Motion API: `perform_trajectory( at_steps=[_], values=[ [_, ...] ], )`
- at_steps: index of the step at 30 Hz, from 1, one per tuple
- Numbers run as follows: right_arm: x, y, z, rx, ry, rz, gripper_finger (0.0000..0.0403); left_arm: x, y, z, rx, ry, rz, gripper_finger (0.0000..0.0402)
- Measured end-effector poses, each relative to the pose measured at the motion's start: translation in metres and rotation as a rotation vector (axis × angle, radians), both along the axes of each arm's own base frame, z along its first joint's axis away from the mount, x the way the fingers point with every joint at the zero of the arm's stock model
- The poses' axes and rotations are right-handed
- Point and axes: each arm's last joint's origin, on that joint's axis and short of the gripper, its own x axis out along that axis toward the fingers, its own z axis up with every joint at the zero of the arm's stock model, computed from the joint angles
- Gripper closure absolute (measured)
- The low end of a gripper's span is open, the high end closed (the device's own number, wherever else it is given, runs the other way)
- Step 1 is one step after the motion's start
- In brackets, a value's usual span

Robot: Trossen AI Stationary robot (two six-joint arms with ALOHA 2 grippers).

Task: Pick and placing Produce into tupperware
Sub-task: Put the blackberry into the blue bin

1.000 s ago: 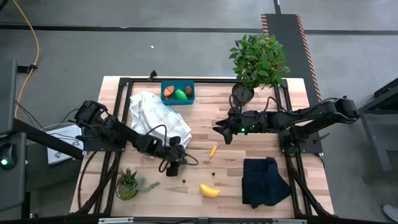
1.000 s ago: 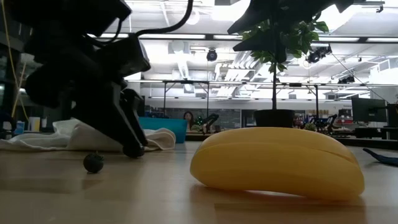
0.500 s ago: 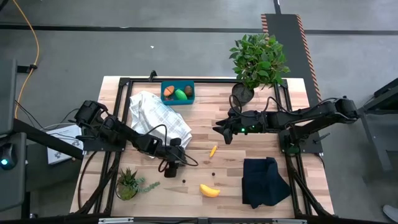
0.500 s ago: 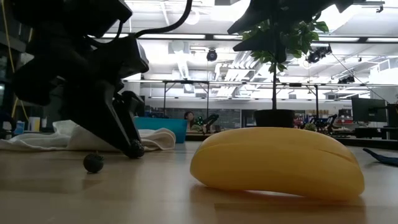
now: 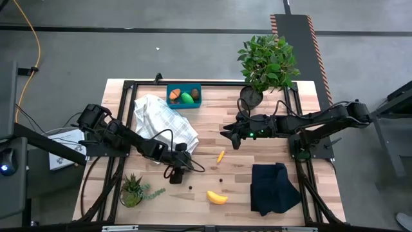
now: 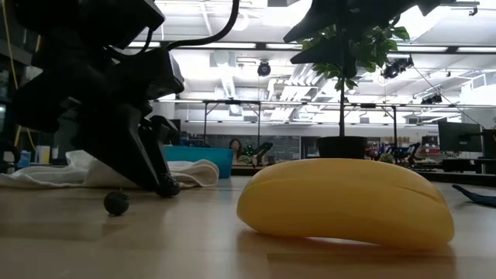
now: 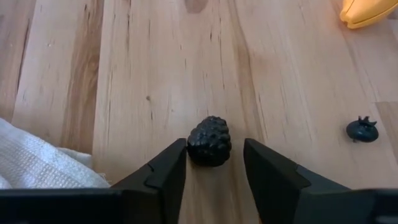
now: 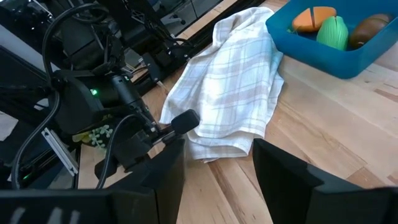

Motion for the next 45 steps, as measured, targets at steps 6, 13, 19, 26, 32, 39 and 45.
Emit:
perform_trajectory(
  at_steps=[6,13,19,26,32,39,45],
  values=[
    [0.0,0.0,0.0,0.0,0.0,0.0,0.0224,0.0,0.0,0.0,-0.005,0.002,-0.004,0.0301],
    [0.0,0.0,0.0,0.0,0.0,0.0,0.0224,0.0,0.0,0.0,-0.008,0.001,-0.002,0.0318],
    [0.0,0.0,0.0,0.0,0.0,0.0,0.0224,0.0,0.0,0.0,-0.009,0.001,-0.001,0.0311],
    [0.0,0.0,0.0,0.0,0.0,0.0,0.0224,0.001,0.0,0.001,-0.025,-0.01,0.015,0.0319],
    [0.0,0.0,0.0,0.0,-0.002,0.0,0.0224,0.002,0.0,0.002,-0.042,-0.023,0.037,0.0319],
    [0.003,0.0,0.007,-0.001,-0.077,0.002,0.0224,0.002,0.0,0.002,-0.108,-0.017,0.121,0.0319],
    [0.004,0.0,0.011,-0.014,-0.116,0.009,0.0224,0.015,-0.003,0.015,-0.152,-0.048,0.158,0.0319]
  ],
)
